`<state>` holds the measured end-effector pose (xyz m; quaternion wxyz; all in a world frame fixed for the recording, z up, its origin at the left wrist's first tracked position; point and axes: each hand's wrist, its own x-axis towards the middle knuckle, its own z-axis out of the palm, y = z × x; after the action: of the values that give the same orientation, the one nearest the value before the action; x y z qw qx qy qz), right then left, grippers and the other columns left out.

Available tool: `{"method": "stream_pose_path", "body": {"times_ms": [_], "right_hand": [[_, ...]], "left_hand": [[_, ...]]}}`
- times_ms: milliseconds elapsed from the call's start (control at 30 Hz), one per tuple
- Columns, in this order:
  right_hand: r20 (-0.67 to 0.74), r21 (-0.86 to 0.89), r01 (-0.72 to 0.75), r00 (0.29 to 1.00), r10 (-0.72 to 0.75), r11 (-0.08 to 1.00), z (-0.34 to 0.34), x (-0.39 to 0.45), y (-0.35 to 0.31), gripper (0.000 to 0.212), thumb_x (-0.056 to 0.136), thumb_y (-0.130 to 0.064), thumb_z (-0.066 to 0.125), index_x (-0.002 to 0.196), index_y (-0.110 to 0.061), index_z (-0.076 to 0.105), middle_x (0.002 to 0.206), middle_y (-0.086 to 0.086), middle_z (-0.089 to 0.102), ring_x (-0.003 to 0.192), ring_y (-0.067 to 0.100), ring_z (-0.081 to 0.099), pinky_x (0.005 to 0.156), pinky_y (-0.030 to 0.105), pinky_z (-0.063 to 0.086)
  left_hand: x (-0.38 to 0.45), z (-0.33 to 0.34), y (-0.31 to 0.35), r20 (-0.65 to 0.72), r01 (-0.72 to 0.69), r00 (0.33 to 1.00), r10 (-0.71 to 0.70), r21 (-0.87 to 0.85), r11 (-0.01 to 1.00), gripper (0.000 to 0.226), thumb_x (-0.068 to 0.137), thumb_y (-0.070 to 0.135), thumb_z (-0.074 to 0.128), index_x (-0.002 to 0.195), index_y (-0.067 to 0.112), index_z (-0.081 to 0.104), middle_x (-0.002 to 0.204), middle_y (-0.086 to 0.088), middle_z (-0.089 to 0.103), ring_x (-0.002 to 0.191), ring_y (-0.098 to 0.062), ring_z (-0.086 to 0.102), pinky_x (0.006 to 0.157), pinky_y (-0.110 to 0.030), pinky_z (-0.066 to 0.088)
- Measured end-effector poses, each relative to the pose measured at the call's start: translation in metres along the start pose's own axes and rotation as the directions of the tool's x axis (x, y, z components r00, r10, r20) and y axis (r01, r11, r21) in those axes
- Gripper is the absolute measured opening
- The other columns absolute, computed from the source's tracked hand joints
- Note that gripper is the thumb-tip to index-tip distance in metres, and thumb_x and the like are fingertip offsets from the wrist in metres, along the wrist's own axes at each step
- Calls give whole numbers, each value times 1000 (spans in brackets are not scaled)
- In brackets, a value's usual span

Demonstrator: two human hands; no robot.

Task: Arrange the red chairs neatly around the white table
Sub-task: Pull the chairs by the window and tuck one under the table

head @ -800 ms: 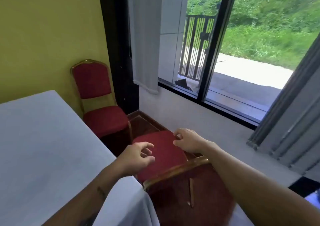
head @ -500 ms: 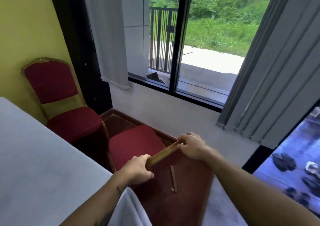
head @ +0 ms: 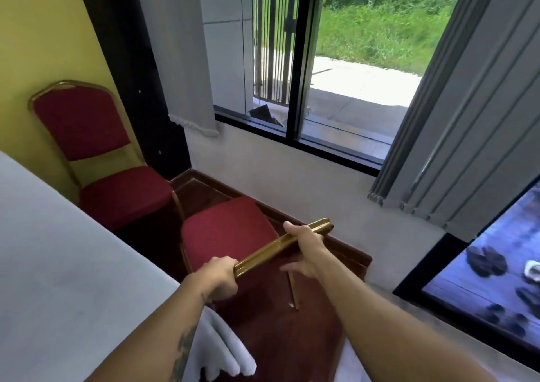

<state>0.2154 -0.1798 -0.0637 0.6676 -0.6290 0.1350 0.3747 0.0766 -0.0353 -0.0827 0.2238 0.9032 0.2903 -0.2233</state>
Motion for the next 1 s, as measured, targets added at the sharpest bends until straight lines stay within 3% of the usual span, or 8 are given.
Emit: {"method": "stream_pose_path", "body": {"times_ms": [67,167,367,467,567,667,800,1000], "right_hand": [[-45,11,10,999,-9,1000,12,7,5,66,80,-17,78,126,-8,32,102,16,63,82,30,68,71,62,59],[-191,9,74,979,-70,997,18,20,5,66,64,-16,69,118,-12,31,96,13,60,80,30,68,73,57,62],[-240,-218,106,958,-159,970,-25,66,-42,58,67,-14,61,119,-8,37,93,8,56,77,24,56,82,42,55],[-142,-292,167,966,-215,942,-49,93,-74,62,60,-14,62,119,0,48,90,11,59,71,24,58,55,32,53],[-30,-353,206,972,-231,913,-64,112,-100,65,58,-16,62,119,3,52,85,13,59,66,25,59,39,23,42],[75,-404,230,973,-219,885,-69,128,-124,59,66,-18,67,118,2,48,89,14,60,72,24,61,50,32,50],[198,-479,233,968,-155,846,-65,146,-150,56,63,-17,67,113,-4,44,95,18,62,81,31,66,81,57,59],[311,-593,248,948,-67,766,-49,163,-178,39,72,-11,65,106,-4,48,97,22,66,80,33,70,82,56,61]], "left_hand": [[1,-6,4,40,3,999,-3,9,1000,19,69,12,50,75,24,63,81,-3,70,70,-23,72,52,-32,59],[6,-12,16,92,22,995,-28,67,998,22,70,5,51,75,23,63,76,-3,67,62,-20,68,47,-28,52],[33,-10,81,104,70,991,-85,138,988,29,64,13,53,87,14,71,78,-3,76,68,-21,72,65,-32,64],[47,-9,124,101,50,993,-61,110,993,23,69,15,56,86,9,70,68,-5,72,61,-21,70,62,-33,64],[55,-6,155,57,23,998,-29,101,995,15,76,27,63,86,17,65,83,-3,65,74,-24,64,65,-32,54],[63,-8,174,36,16,999,-18,48,999,15,78,29,62,86,17,64,88,-4,67,82,-26,67,65,-32,52],[73,-16,192,22,31,999,-30,-26,999,12,79,29,59,77,17,60,80,-1,63,71,-20,63,55,-29,46],[85,-16,207,-15,114,993,-118,-140,984,18,77,28,57,89,16,62,98,-7,67,90,-29,67,66,-34,51]]}}
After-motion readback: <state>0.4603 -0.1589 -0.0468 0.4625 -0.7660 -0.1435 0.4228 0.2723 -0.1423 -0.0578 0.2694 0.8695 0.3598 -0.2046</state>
